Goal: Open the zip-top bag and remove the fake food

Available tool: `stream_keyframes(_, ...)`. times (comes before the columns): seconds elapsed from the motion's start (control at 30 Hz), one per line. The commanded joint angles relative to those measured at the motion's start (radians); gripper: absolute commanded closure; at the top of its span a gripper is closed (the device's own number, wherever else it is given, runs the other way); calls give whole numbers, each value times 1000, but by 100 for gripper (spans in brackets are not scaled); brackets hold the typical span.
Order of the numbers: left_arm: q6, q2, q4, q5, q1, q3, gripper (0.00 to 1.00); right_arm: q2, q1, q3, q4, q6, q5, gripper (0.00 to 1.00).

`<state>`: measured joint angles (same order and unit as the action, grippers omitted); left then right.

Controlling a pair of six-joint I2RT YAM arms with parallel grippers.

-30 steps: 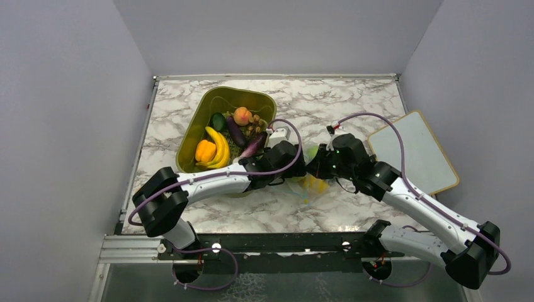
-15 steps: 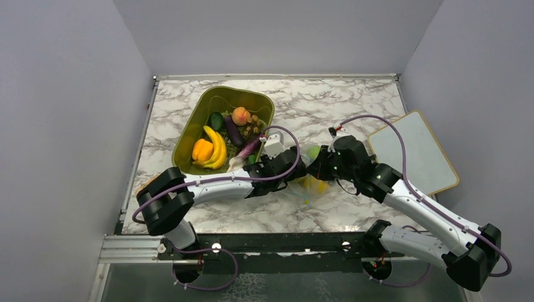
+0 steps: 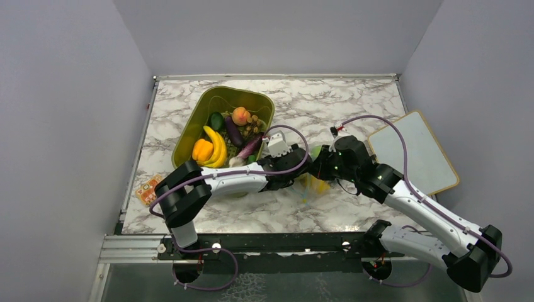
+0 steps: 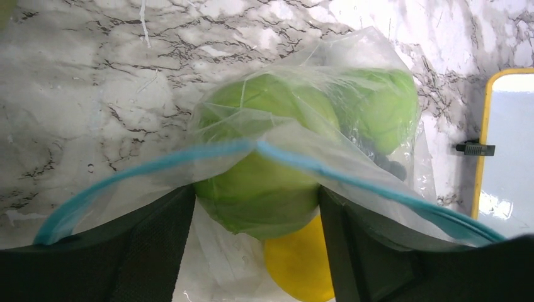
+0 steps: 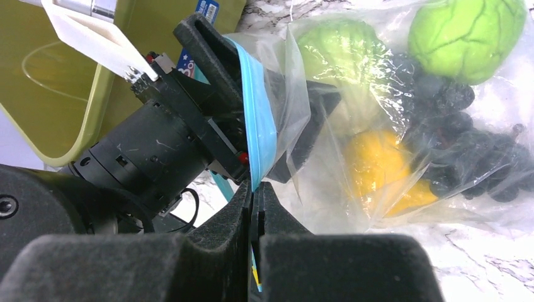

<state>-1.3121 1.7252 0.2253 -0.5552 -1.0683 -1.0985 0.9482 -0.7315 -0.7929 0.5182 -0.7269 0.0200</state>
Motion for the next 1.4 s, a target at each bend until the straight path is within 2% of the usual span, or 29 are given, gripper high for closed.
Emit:
stream_keyframes(0.0, -32, 4, 51, -78, 1, -13, 33, -11, -3, -4, 9, 7, 37, 99)
stream_keyframes(0.2, -7, -35, 40, -43, 1, 24, 62, -21, -3, 12, 17, -5, 53, 99)
stream_keyframes(0.27, 5, -71, 39, -43, 1, 40, 68, -24, -3, 16, 14, -6, 59, 99)
stream_keyframes(0.47, 85, -142, 36, 0, 1, 74, 74, -22, -3, 21, 23, -9, 75, 99)
stream_keyframes(0.7, 176, -186, 19, 77, 1, 88, 75, -21, -3, 23, 27, -6, 85, 99)
stream_keyframes(0.93, 268, -191, 13, 217, 4, 84, 72, -3, -3, 24, 18, 1, 57, 99)
stream_keyframes(1.03, 284, -211, 20, 246, 4, 111, 65, 9, -3, 15, 29, 5, 56, 99)
stream_keyframes(1.13, 302, -226, 37, 249, 5, 131, 54, 8, -3, 14, 28, 4, 53, 99)
stream_keyframes(1.2, 301, -224, 51, 251, 5, 135, 43, 6, -3, 14, 28, -1, 50, 99)
stream_keyframes(1.37, 263, -173, 38, 255, 9, 122, 22, 1, -3, 22, 18, 0, 42, 99)
